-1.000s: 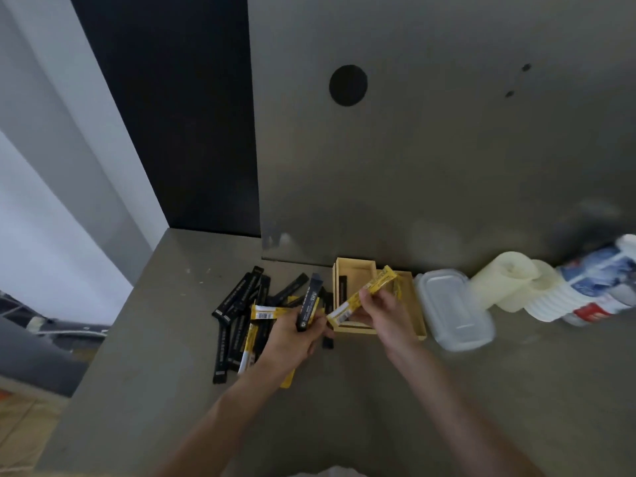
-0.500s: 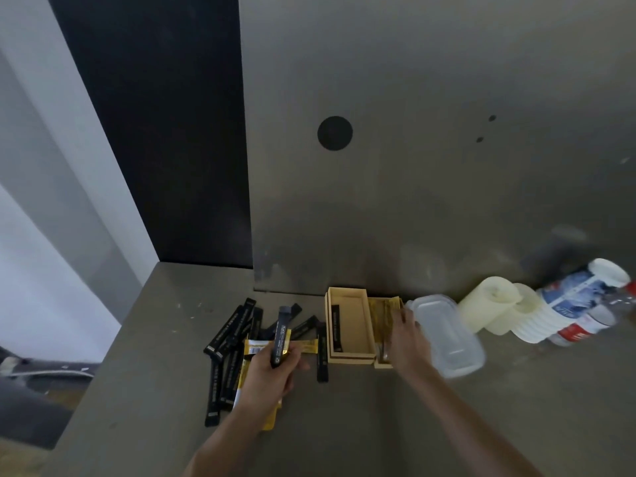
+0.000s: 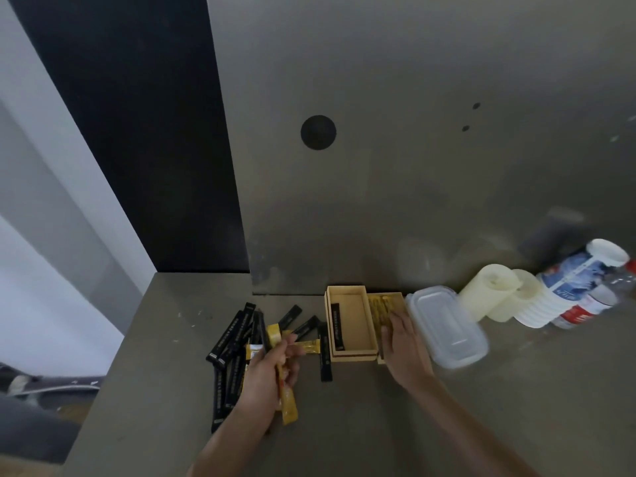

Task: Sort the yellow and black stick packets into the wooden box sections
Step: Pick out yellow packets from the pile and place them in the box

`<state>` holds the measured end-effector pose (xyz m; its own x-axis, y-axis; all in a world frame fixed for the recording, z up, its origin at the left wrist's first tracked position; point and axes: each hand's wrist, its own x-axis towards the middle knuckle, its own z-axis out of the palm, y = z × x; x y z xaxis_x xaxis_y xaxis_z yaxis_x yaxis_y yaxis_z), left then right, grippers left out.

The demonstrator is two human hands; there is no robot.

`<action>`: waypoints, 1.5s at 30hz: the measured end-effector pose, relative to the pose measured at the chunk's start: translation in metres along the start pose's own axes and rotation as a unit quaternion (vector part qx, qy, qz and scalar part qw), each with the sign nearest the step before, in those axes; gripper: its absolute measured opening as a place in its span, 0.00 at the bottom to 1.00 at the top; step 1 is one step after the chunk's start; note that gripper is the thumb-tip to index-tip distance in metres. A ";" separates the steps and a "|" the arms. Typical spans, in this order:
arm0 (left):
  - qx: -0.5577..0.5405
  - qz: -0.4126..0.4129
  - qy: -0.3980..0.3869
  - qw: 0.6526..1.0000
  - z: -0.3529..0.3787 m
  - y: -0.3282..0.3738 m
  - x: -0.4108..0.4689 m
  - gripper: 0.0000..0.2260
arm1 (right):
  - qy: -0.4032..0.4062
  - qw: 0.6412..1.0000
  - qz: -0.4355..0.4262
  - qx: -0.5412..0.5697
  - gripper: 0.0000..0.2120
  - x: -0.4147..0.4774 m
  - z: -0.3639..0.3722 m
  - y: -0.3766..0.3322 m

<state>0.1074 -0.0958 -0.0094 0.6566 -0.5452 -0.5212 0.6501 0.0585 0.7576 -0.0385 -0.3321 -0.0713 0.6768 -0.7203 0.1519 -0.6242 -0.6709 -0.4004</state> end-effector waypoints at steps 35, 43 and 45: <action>0.052 0.109 -0.054 0.991 -0.011 0.029 -0.005 0.17 | -0.093 0.852 0.006 0.514 0.16 -0.058 -0.046 -0.112; 0.160 0.159 -0.063 0.972 -0.009 0.029 -0.012 0.14 | -0.098 0.783 0.096 0.607 0.17 -0.058 -0.046 -0.120; 0.199 0.162 -0.073 0.964 -0.007 0.028 -0.017 0.11 | -0.068 0.798 0.114 0.588 0.14 -0.057 -0.045 -0.119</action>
<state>0.1172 -0.0788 0.0182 0.7206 -0.6661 -0.1924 0.2027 -0.0630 0.9772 -0.0210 -0.2194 0.0086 0.6835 -0.7211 -0.1134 0.0062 0.1611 -0.9869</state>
